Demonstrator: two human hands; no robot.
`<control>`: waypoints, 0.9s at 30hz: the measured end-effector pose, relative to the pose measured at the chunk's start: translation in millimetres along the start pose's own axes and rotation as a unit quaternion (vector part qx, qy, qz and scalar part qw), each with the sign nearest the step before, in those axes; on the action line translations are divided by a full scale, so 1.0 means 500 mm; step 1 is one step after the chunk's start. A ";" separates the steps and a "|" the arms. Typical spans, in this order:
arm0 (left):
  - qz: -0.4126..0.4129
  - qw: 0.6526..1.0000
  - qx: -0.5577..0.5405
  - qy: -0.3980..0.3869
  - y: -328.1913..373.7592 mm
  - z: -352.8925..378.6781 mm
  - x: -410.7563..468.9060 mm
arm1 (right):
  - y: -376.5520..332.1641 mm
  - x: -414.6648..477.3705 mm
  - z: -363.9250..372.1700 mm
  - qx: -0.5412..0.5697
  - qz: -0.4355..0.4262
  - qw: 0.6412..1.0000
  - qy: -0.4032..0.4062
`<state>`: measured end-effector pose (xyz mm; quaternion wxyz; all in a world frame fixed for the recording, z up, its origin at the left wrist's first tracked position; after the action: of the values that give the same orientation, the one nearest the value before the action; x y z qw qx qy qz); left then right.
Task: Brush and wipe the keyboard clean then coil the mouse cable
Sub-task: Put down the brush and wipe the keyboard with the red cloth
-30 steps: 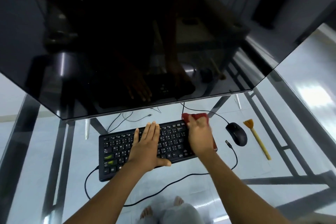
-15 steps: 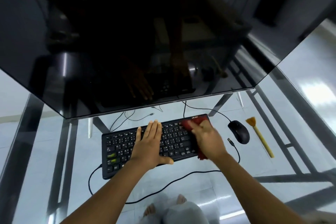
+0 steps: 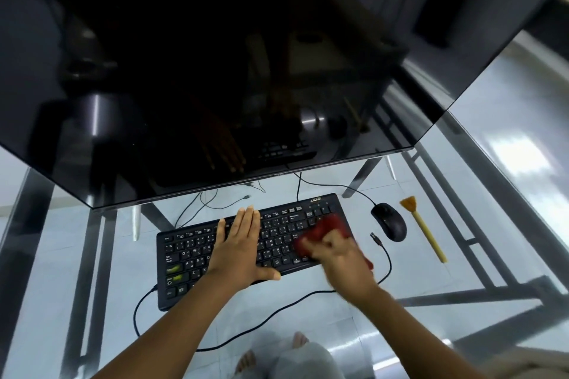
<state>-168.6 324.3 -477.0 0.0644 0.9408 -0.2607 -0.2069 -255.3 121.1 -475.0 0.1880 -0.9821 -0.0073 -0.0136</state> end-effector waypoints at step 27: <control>0.000 1.000 0.011 -0.010 0.004 -0.002 0.001 | 0.043 0.055 -0.039 0.091 0.207 0.967 0.122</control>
<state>-168.9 322.2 -475.6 0.0513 0.9394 -0.2638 -0.2129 -228.0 94.1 -463.8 0.2746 -0.9320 0.2174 -0.0933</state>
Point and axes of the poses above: each hand's wrist, its own x-axis towards the middle knuckle, its own z-axis out of the palm, y = z × x, the point moved 4 cm from there along x, towards the middle knuckle, and after that the axes turned 1 degree about z, right-handed, at the moved point
